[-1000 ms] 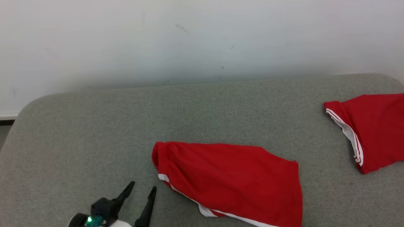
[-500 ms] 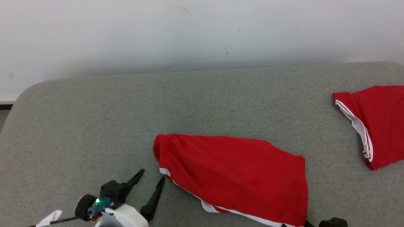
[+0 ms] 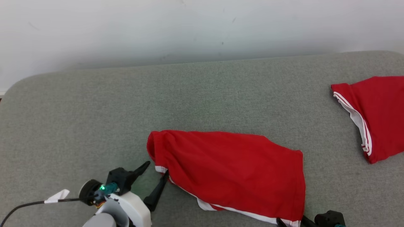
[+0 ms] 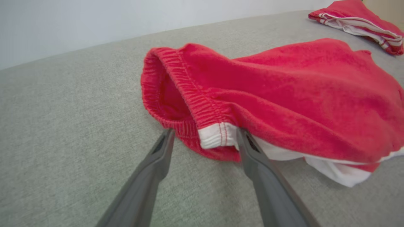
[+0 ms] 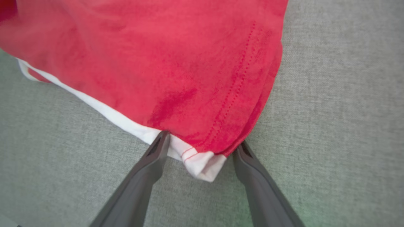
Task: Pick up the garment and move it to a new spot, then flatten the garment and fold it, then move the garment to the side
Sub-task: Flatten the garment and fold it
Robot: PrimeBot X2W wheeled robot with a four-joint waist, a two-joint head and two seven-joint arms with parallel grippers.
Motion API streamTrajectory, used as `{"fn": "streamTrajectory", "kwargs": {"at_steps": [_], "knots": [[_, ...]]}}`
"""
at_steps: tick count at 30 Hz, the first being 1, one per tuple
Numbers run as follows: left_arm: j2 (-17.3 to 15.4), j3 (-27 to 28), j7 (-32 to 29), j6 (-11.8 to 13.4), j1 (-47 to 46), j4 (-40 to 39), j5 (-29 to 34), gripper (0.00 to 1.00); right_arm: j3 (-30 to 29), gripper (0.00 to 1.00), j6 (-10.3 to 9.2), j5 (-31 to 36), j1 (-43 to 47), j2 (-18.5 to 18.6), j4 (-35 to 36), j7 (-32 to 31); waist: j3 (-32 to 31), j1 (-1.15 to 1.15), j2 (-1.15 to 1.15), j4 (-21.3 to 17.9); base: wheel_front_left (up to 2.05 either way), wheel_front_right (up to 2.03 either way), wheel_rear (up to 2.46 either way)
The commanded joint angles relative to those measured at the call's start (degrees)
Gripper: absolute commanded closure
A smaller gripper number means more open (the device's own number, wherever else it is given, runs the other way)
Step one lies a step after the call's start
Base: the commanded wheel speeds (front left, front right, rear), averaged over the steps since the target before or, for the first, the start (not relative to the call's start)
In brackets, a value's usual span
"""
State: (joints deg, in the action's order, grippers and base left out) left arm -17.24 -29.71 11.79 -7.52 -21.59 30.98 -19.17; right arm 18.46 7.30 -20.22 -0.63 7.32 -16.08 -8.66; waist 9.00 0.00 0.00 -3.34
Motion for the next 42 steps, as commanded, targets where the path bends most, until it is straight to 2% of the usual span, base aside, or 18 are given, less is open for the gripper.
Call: {"fn": "streamTrajectory", "kwargs": {"at_steps": [1,16,18,20,22,23,24,25,26,27,28,29,35,40,42], "knots": [[-0.83,-1.20,0.49,0.15,-1.28,0.52,-0.87,0.00,0.75,0.00,0.29,-0.36,-0.11,-0.02,-1.07,-0.75,0.33,0.00,0.00,-0.28,0.00,0.00,0.00],[-2.59,-9.14,2.13,0.16,-5.60,2.66,-6.45,0.00,2.82,0.00,0.23,-2.43,-1.35,0.40,-1.64,-2.44,0.72,0.00,0.00,-0.90,0.00,0.00,0.00],[-2.63,-9.98,2.15,0.16,-6.14,2.90,-6.97,0.05,3.07,0.00,0.23,-2.49,-1.74,0.35,-1.64,-2.41,0.89,0.00,0.00,-1.01,0.00,0.00,0.00],[-2.70,-10.87,2.32,0.16,-6.73,3.04,-7.46,0.21,3.45,0.02,0.24,-2.63,-2.08,0.31,-1.79,-2.54,1.04,0.00,0.00,-1.07,0.00,0.00,0.00],[-2.75,-11.54,2.51,0.16,-7.28,3.38,-8.04,0.40,3.98,0.18,0.26,-3.00,-2.23,0.20,-2.14,-2.95,1.20,0.00,0.00,-1.11,0.00,0.00,0.00],[-2.77,-11.88,2.44,0.16,-7.56,3.57,-8.35,0.52,4.30,0.31,0.28,-3.23,-2.19,0.16,-2.36,-3.24,1.27,0.00,0.00,-1.13,0.00,0.00,0.00],[-2.78,-12.18,2.50,0.16,-7.81,3.72,-8.71,0.58,4.61,0.53,0.33,-3.52,-2.20,0.13,-2.60,-3.52,1.33,0.00,0.00,-1.15,0.00,0.00,0.00],[-2.79,-12.44,2.60,0.16,-7.96,3.83,-8.93,0.68,4.86,0.61,0.36,-3.91,-2.22,0.07,-2.81,-3.66,1.38,0.00,0.00,-1.16,0.00,0.00,0.00],[-2.81,-12.63,2.70,0.16,-8.06,3.98,-9.13,0.70,5.10,0.77,0.36,-4.36,-2.23,0.02,-2.89,-3.64,1.41,0.00,0.00,-1.15,0.00,0.00,0.00],[-2.78,-12.87,2.76,0.16,-8.08,4.17,-9.41,0.79,5.07,0.95,0.36,-4.92,-2.28,-0.03,-2.90,-3.31,1.40,0.00,0.00,-1.15,0.00,0.00,0.00],[-2.80,-13.20,2.82,0.16,-8.14,4.33,-9.55,0.97,4.96,1.00,0.36,-5.68,-2.38,-0.07,-2.89,-2.92,1.37,0.00,0.00,-1.14,0.00,0.00,0.00],[-2.82,-13.57,2.88,0.16,-8.21,4.42,-9.98,1.00,5.04,1.00,0.30,-6.50,-2.53,0.04,-2.74,-2.67,1.29,0.00,0.00,-1.13,0.00,0.00,0.00],[-3.61,-14.14,2.39,0.16,-5.85,2.16,-15.31,1.00,1.46,1.00,0.22,-14.41,-2.85,1.34,1.97,-0.18,-0.42,0.00,0.00,-1.41,0.00,0.00,0.00],[-6.03,-13.09,-1.44,0.15,-1.90,-7.87,-24.71,1.00,-2.53,1.00,0.18,-20.83,-0.96,4.03,8.96,-1.12,-2.86,0.00,0.00,-1.34,0.00,0.00,0.00],[-7.01,-12.69,-2.55,0.15,-1.06,-10.57,-26.58,1.00,-3.33,1.00,0.18,-22.19,-0.52,4.85,10.79,-1.59,-3.36,0.00,0.00,-1.29,0.00,0.00,0.00]]}}
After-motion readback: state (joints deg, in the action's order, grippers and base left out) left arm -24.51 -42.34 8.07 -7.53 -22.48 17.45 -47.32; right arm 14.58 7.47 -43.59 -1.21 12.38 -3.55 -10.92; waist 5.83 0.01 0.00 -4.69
